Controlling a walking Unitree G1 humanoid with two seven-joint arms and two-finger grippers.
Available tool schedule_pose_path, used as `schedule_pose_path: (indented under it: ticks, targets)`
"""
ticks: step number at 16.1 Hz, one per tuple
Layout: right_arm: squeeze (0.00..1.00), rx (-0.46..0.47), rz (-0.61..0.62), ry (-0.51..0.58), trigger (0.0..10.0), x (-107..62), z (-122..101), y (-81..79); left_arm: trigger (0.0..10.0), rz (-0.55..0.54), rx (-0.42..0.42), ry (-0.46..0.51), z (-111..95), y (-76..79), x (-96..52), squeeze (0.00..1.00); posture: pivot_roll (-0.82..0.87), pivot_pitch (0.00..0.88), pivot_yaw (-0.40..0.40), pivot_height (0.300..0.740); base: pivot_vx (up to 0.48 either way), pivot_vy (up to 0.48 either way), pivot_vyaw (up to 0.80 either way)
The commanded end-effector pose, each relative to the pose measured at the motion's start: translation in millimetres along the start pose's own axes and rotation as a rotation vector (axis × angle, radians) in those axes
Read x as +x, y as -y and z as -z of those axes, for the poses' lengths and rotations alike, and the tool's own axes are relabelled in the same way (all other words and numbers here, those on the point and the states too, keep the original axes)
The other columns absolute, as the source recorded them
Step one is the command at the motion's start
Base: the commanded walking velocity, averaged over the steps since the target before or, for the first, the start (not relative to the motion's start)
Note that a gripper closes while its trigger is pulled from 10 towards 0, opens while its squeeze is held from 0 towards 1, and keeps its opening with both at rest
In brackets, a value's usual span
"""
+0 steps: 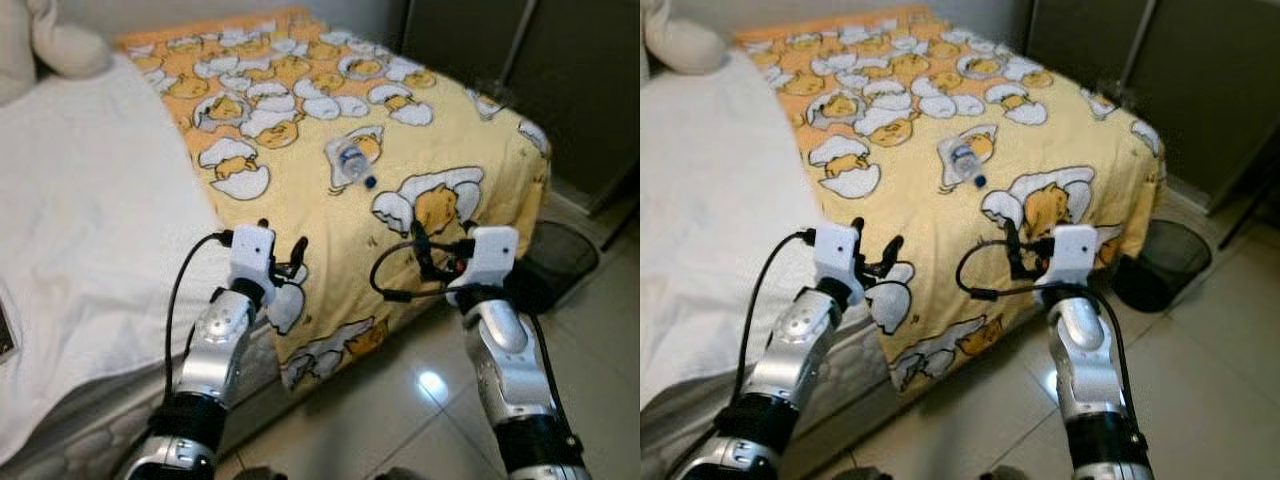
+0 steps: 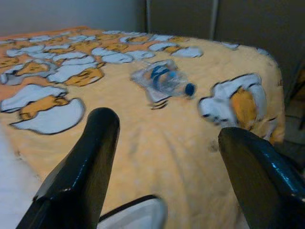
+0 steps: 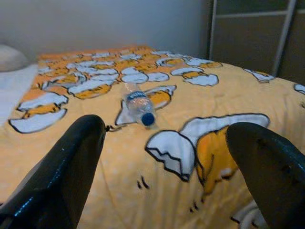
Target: Clean up the room
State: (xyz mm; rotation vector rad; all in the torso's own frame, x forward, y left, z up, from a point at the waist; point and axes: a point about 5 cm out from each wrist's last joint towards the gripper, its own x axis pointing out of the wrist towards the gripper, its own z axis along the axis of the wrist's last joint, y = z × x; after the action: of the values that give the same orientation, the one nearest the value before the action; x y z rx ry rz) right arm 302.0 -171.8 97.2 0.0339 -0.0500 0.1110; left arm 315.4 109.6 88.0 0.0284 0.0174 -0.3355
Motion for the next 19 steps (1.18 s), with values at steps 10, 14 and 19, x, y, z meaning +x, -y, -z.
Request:
schedule_pose_path:
  ticks: [10,14,19]
  targets:
    - [0.0,-0.036,0.075,0.016,10.0,4.9,-5.3,9.4,10.0,0.042,0.013,0.028,-10.0,4.6,11.2,0.0,-0.14,0.0,0.051,0.74,0.219,-0.373,0.0]
    - [0.0,-0.032,0.03,0.045,10.0,0.8,-7.2,1.7,10.0,0.052,0.019,0.002,-9.2,8.6,17.7,0.0,-0.16,0.0,0.07,0.74,0.432,-0.089,0.46]
    - [0.0,-0.027,0.052,0.041,10.0,-5.5,-4.5,6.3,10.0,0.067,0.033,0.002,-8.6,9.7,19.3,0.0,-0.17,0.0,0.072,0.74,0.472,0.0,0.53]
